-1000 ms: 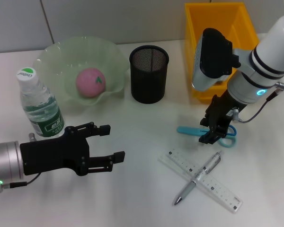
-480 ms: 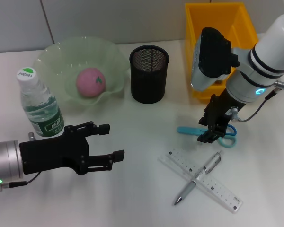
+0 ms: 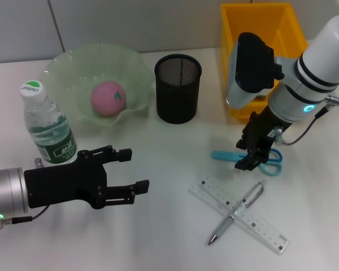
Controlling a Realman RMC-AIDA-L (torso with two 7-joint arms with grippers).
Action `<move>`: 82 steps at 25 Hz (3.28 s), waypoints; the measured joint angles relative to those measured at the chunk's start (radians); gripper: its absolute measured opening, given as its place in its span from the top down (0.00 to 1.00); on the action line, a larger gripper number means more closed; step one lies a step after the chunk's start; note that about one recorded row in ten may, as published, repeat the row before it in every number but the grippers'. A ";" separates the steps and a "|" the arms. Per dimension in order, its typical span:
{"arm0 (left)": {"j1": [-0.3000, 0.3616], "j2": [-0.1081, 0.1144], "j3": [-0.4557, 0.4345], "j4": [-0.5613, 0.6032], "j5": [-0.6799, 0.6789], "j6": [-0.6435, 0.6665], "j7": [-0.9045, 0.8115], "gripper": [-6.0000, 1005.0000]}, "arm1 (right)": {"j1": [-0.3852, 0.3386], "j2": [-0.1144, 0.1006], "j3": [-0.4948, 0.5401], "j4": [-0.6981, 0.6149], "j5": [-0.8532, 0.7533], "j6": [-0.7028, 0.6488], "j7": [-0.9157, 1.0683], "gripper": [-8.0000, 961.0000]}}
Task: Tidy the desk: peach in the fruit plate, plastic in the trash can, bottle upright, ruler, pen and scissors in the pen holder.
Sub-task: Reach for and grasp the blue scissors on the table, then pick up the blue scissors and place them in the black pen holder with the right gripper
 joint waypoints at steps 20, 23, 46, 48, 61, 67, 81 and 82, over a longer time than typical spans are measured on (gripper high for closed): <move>-0.004 0.000 0.001 0.000 -0.001 0.000 -0.001 0.16 | 0.008 -0.002 -0.018 0.015 -0.003 0.018 -0.002 0.55; -0.003 0.000 -0.001 0.000 -0.001 0.003 -0.001 0.16 | 0.015 -0.004 -0.018 0.014 -0.012 0.011 -0.002 0.60; -0.005 0.000 -0.003 0.004 -0.001 0.008 -0.013 0.16 | 0.028 -0.003 -0.030 0.040 -0.042 0.011 0.001 0.62; -0.005 0.001 -0.003 0.005 -0.001 0.008 -0.013 0.16 | 0.028 -0.003 -0.030 0.040 -0.042 0.012 0.001 0.62; 0.000 0.000 -0.004 0.016 -0.001 0.008 -0.013 0.16 | 0.028 -0.003 -0.030 0.050 -0.042 0.026 0.005 0.64; 0.000 0.000 -0.004 0.015 -0.001 0.008 -0.013 0.16 | 0.029 -0.003 -0.030 0.062 -0.042 0.037 0.006 0.64; -0.005 0.000 -0.005 0.015 -0.002 0.009 -0.014 0.16 | 0.029 -0.002 -0.027 0.057 -0.062 0.030 0.007 0.74; -0.005 0.000 -0.005 0.015 -0.002 0.009 -0.014 0.16 | 0.029 -0.002 -0.022 0.049 -0.059 0.023 0.007 0.75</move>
